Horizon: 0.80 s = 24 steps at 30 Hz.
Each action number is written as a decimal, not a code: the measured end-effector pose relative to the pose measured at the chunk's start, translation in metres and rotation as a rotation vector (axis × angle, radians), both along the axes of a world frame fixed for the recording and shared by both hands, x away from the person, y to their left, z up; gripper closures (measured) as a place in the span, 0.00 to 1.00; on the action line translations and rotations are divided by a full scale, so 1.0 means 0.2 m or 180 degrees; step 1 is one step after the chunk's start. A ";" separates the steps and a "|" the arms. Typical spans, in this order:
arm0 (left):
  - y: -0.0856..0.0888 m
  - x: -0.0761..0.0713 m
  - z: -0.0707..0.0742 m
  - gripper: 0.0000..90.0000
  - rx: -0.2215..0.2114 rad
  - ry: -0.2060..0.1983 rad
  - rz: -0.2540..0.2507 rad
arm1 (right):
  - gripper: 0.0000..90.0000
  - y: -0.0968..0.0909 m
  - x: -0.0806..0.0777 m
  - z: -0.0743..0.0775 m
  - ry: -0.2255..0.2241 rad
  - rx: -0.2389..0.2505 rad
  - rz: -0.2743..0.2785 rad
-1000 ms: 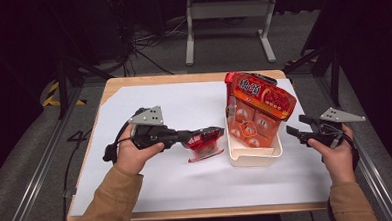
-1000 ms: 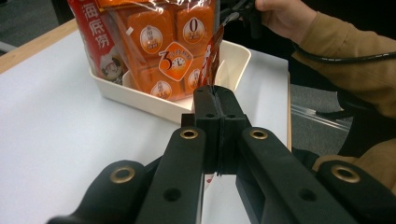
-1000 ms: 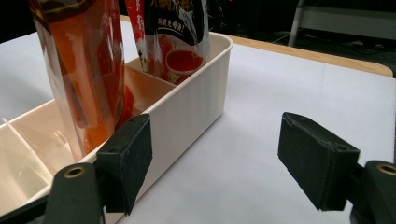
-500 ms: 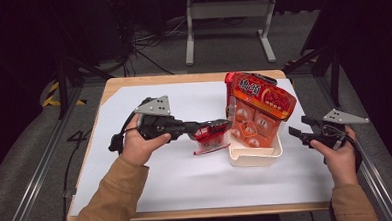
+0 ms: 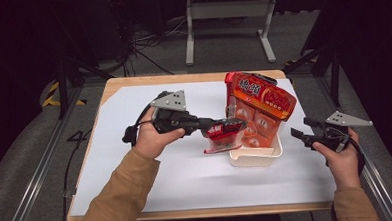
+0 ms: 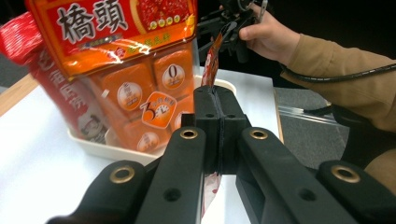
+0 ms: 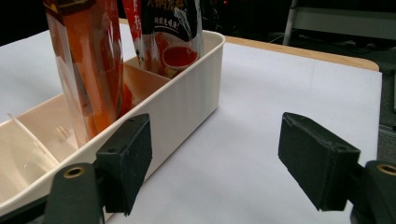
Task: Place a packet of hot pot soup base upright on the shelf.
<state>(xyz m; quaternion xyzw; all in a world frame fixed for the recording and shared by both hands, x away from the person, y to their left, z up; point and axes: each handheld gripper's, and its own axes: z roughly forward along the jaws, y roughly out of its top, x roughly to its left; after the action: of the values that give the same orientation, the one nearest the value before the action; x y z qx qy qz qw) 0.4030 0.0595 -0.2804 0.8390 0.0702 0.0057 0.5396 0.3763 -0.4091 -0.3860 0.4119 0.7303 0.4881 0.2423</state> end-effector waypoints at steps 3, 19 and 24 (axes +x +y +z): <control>-0.04 0.01 0.00 1.00 -0.0005 -0.0002 -0.0025 | 0.30 0.00 0.00 0.00 0.0000 0.0000 -0.0005; -0.22 0.02 0.00 1.00 0.0008 -0.0072 -0.0196 | 0.30 -0.01 0.01 0.00 -0.0015 0.0055 0.0025; -0.26 0.03 0.00 1.00 0.0016 -0.0095 -0.0241 | 0.29 0.00 0.02 0.00 -0.0005 0.0070 0.0036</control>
<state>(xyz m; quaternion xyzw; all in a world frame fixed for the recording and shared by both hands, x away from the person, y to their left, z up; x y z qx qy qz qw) 0.4082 0.0073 -0.2814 0.8422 0.0304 -0.0020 0.5383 0.3802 -0.4100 -0.3858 0.4101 0.7271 0.4977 0.2356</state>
